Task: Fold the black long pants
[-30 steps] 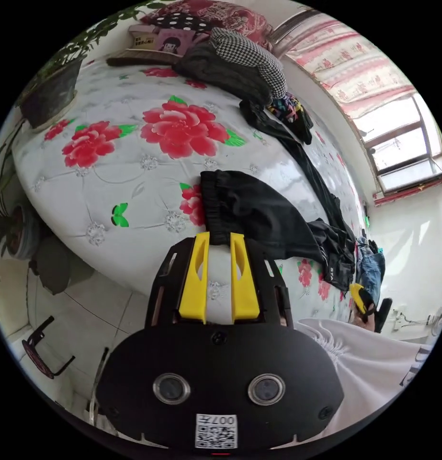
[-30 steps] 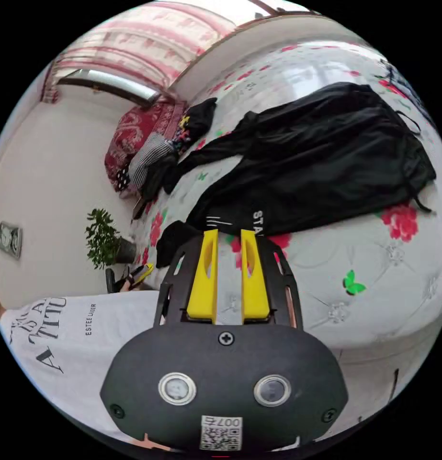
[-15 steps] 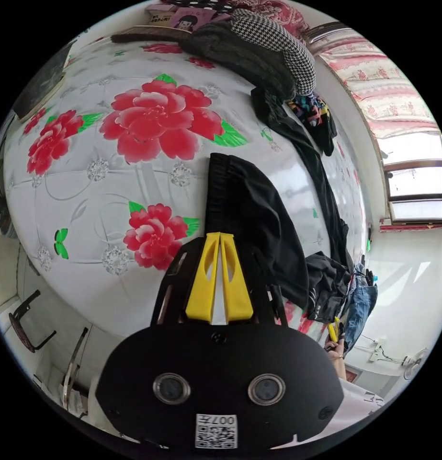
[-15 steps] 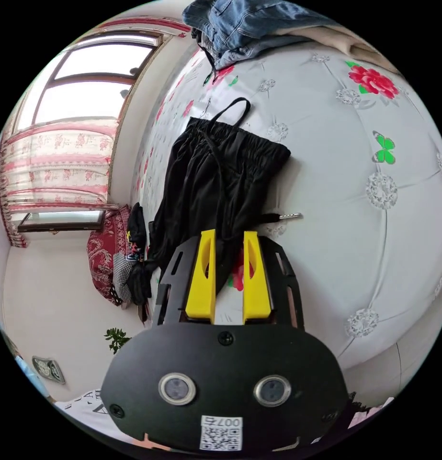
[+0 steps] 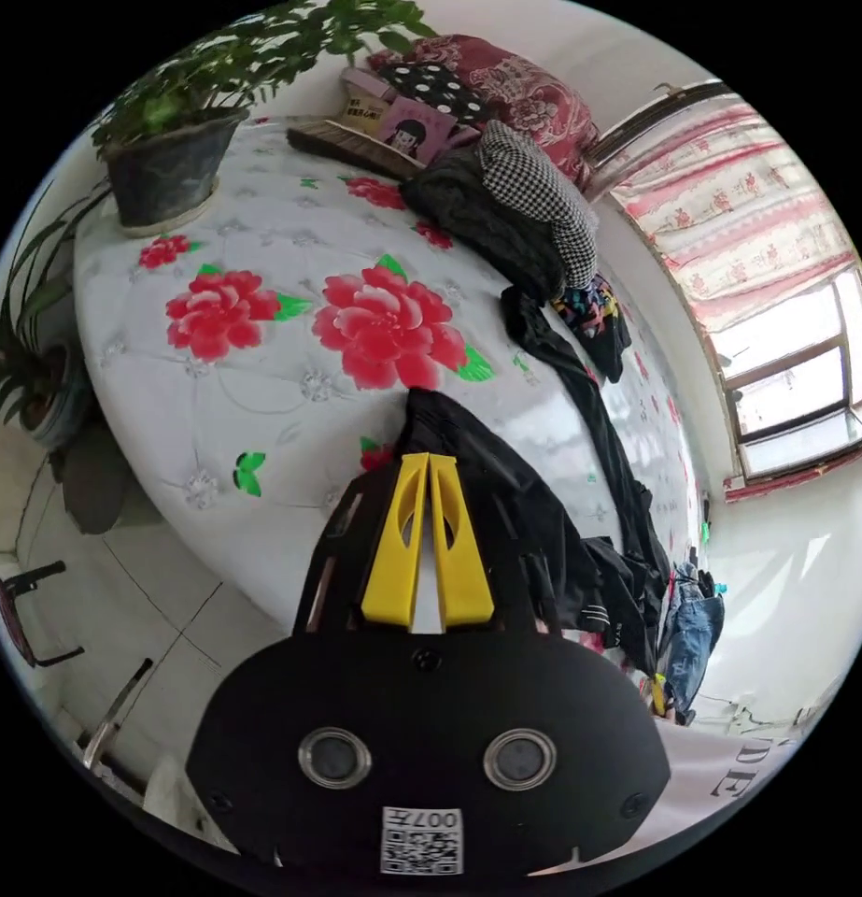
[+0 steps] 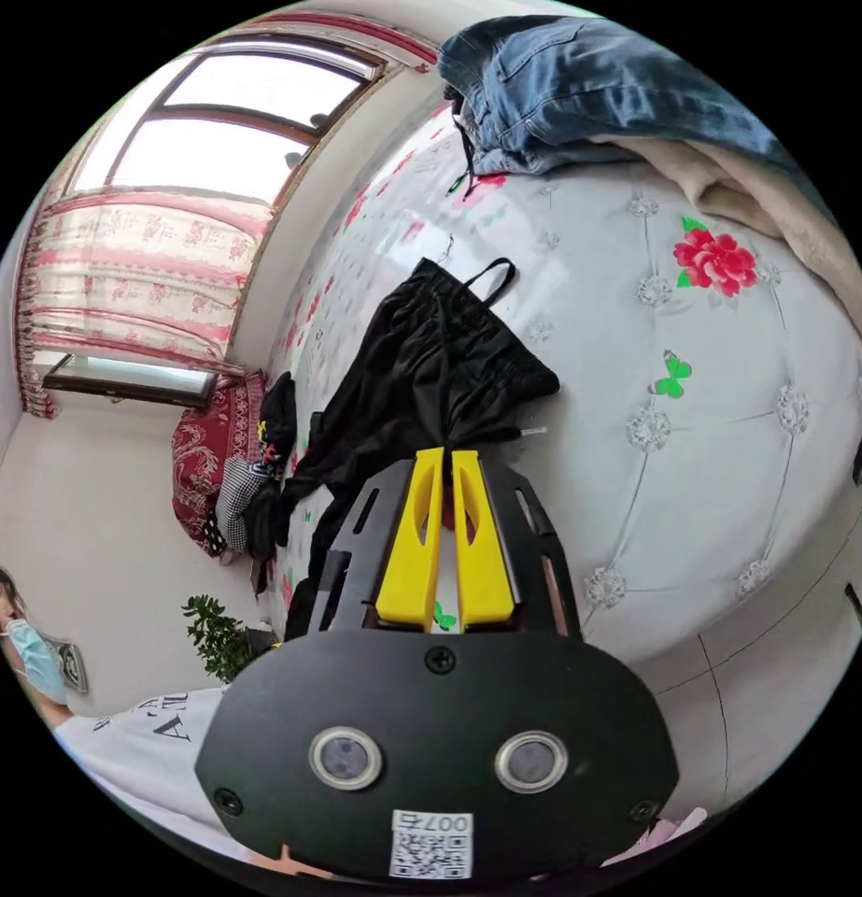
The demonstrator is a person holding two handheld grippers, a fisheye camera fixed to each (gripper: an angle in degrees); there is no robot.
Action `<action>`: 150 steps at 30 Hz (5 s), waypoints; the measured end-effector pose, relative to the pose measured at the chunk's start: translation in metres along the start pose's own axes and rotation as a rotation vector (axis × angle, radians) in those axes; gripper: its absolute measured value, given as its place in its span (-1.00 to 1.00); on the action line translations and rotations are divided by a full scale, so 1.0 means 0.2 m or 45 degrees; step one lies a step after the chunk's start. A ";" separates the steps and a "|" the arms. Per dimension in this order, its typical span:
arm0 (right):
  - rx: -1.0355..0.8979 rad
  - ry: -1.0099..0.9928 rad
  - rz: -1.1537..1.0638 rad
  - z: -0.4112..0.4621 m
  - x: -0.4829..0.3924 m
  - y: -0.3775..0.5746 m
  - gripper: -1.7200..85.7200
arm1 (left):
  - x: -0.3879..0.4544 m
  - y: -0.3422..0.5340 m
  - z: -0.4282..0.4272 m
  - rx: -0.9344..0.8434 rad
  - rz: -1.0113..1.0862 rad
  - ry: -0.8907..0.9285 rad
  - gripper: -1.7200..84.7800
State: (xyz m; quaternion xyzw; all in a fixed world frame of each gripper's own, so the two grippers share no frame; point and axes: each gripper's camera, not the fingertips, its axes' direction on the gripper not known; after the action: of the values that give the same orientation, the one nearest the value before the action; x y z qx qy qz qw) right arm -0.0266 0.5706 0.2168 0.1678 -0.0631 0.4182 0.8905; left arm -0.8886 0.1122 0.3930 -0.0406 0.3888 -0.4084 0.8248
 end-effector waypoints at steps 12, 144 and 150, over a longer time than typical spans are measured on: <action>-0.100 0.062 0.050 0.14 0.12 0.08 -0.96 | 0.14 -0.05 0.27 -0.215 0.034 -0.036 -0.94; -1.114 0.901 -1.161 3.26 -2.59 1.08 -0.77 | 1.19 -1.40 1.42 -0.168 0.938 -0.326 -0.97; -1.136 0.869 -1.171 3.36 -2.52 1.10 -0.78 | 0.87 -1.52 1.24 -0.334 0.945 -0.193 -0.94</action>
State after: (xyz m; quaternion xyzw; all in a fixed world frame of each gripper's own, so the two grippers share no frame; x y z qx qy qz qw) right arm -0.4998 0.1002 0.7714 -0.3417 0.1307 -0.0349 0.9300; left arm -0.8531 -0.2735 0.5769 -0.0325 0.3641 -0.0254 0.9305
